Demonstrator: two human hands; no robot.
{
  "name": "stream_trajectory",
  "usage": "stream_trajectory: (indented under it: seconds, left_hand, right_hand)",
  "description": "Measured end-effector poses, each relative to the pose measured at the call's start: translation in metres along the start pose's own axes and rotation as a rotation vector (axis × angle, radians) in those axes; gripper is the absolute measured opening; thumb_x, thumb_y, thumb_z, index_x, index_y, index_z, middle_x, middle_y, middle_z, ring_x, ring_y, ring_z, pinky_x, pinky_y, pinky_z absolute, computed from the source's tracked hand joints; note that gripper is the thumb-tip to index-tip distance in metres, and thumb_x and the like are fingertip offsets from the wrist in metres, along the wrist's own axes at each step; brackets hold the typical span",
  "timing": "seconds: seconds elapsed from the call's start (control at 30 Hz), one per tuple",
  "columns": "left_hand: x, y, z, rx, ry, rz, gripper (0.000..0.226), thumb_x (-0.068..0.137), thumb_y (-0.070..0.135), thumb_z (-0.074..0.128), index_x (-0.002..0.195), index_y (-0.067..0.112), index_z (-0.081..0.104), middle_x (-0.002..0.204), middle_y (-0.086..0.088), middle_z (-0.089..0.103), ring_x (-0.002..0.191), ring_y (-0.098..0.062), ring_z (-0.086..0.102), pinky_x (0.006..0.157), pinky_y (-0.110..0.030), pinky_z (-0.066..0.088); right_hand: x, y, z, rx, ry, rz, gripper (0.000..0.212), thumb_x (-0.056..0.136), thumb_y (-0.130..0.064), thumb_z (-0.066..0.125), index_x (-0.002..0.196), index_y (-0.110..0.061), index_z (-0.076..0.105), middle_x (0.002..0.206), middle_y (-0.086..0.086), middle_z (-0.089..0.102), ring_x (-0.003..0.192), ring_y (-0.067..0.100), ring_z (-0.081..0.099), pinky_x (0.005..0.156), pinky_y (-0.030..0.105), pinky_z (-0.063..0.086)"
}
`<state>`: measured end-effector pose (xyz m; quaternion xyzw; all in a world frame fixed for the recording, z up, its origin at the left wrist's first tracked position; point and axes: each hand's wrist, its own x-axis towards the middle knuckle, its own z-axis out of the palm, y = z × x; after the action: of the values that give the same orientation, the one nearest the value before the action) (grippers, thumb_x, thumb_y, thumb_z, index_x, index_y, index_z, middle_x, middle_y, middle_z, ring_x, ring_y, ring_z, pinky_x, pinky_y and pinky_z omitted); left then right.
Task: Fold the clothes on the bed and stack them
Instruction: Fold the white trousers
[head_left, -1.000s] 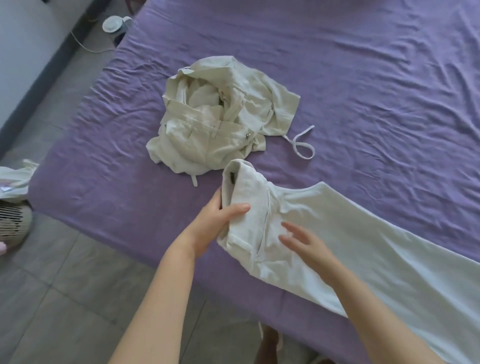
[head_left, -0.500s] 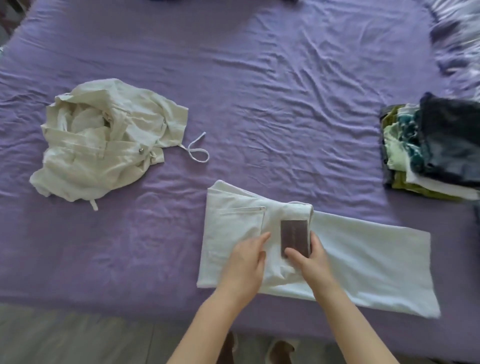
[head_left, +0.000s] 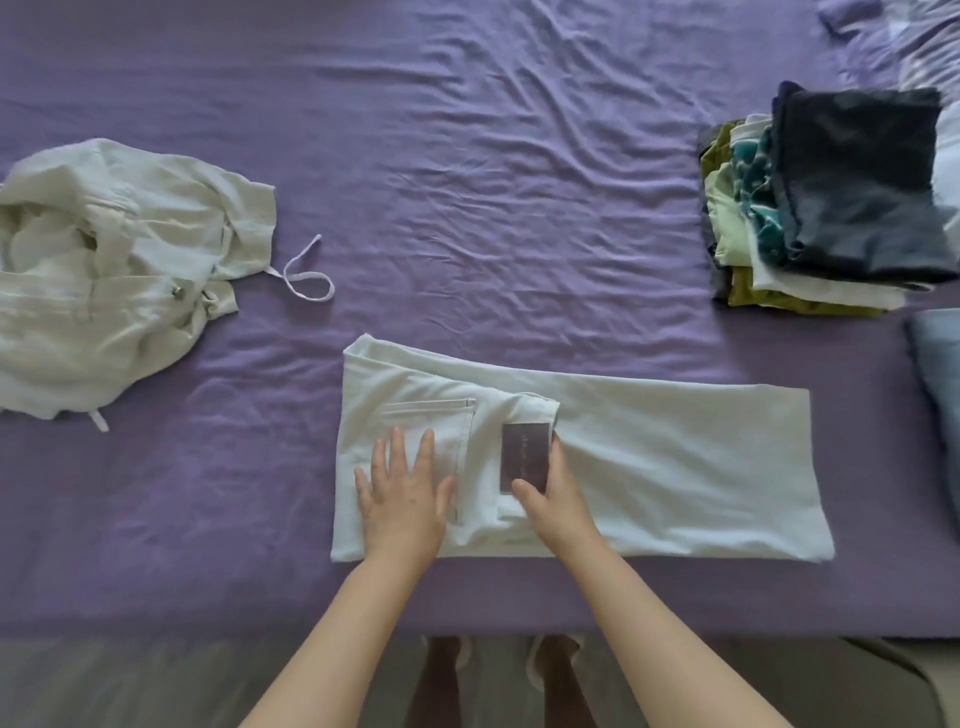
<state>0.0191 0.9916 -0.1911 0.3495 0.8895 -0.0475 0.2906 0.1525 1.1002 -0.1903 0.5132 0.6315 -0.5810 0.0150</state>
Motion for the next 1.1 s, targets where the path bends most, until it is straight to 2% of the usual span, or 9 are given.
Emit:
stream_trajectory:
  seconds: [0.2,0.3,0.4,0.47,0.57,0.7,0.83,0.97,1.1]
  left_hand:
    - [0.005,-0.022,-0.003,0.03,-0.039,0.009,0.064,0.099,0.053,0.024,0.151,0.033,-0.007,0.159,-0.006,-0.017,0.146,-0.027,-0.015,0.118,-0.051,0.003]
    - [0.011,-0.026,0.007,0.076,-0.103,0.029,0.069,0.097,0.056,0.027,0.149,0.035,-0.014,0.157,-0.006,-0.026,0.144,-0.029,-0.022,0.116,-0.056,0.0]
    - [0.014,-0.029,0.019,0.13,-0.105,0.028,0.074,0.096,0.059,0.027,0.147,0.034,-0.022,0.155,-0.006,-0.03,0.143,-0.03,-0.025,0.114,-0.059,-0.003]
    - [0.016,-0.03,0.023,0.151,-0.08,0.032,0.076,0.095,0.061,0.026,0.146,0.034,-0.023,0.155,-0.007,-0.03,0.143,-0.031,-0.025,0.112,-0.06,-0.004]
    - [0.02,-0.035,0.021,0.133,-0.056,0.042,0.08,0.091,0.066,0.031,0.146,0.038,-0.021,0.155,-0.005,-0.031,0.142,-0.031,-0.028,0.111,-0.061,-0.004]
    - [0.029,-0.054,0.011,-0.262,0.003,-0.058,0.094,0.079,0.064,0.059,0.149,0.044,0.0,0.157,-0.003,-0.022,0.145,-0.028,-0.014,0.117,-0.052,0.009]
    - [0.042,-0.079,-0.015,-0.949,0.045,-0.309,0.092,0.084,0.038,0.07,0.153,0.022,0.012,0.15,-0.01,0.031,0.134,-0.026,0.035,0.11,-0.042,0.032]
    - [0.036,-0.091,-0.047,-1.469,-0.332,-0.323,0.046,0.091,0.052,0.052,0.124,0.021,0.062,0.119,-0.001,0.068,0.099,-0.013,0.068,0.077,-0.031,0.051]
    - [0.012,-0.07,-0.066,-1.523,-0.379,-0.103,0.053,0.086,0.064,0.044,0.116,0.026,0.065,0.103,0.009,0.072,0.087,-0.006,0.069,0.075,-0.025,0.051]
  right_hand:
    - [0.005,0.002,0.009,-0.118,0.081,-0.013,0.082,0.09,-0.009,0.056,0.153,-0.021,0.005,0.152,0.0,0.031,0.135,0.021,0.037,0.098,0.023,0.033]
    - [-0.003,0.005,0.012,-0.565,0.19,0.006,0.098,0.085,-0.022,0.065,0.151,-0.022,-0.007,0.159,0.012,0.009,0.141,0.032,0.024,0.107,0.041,0.031]
    - [-0.003,0.002,0.031,-0.817,0.265,-0.363,0.088,0.077,-0.032,0.076,0.148,-0.018,0.027,0.154,0.021,0.023,0.14,0.043,0.022,0.105,0.056,0.032]
    - [0.006,0.003,0.041,-0.867,0.213,-0.367,0.075,0.088,-0.043,0.06,0.149,-0.022,0.022,0.157,0.017,0.005,0.144,0.037,-0.001,0.111,0.058,0.017]
    - [0.028,0.019,0.046,-0.864,0.059,-0.068,0.073,0.092,-0.064,0.025,0.145,-0.039,-0.018,0.152,0.006,-0.032,0.14,0.023,-0.03,0.115,0.054,-0.006]
    - [0.047,0.029,0.046,-0.953,0.001,0.009,0.081,0.087,-0.071,0.024,0.13,-0.043,-0.038,0.152,0.01,-0.033,0.142,0.028,-0.027,0.111,0.057,-0.011]
    - [0.05,0.023,0.043,-0.959,-0.066,0.049,0.082,0.089,-0.069,0.027,0.134,-0.041,-0.035,0.15,0.011,-0.036,0.14,0.029,-0.03,0.11,0.059,-0.011]
    - [0.043,0.0,0.023,-0.889,-0.179,0.089,0.084,0.088,-0.064,0.041,0.145,-0.043,-0.017,0.154,0.009,-0.029,0.143,0.028,-0.024,0.113,0.058,-0.003]
    - [0.019,-0.045,0.016,-0.634,-0.013,0.01,0.065,0.093,-0.049,0.049,0.149,-0.029,0.024,0.16,0.008,-0.001,0.146,0.023,-0.008,0.116,0.044,0.003]
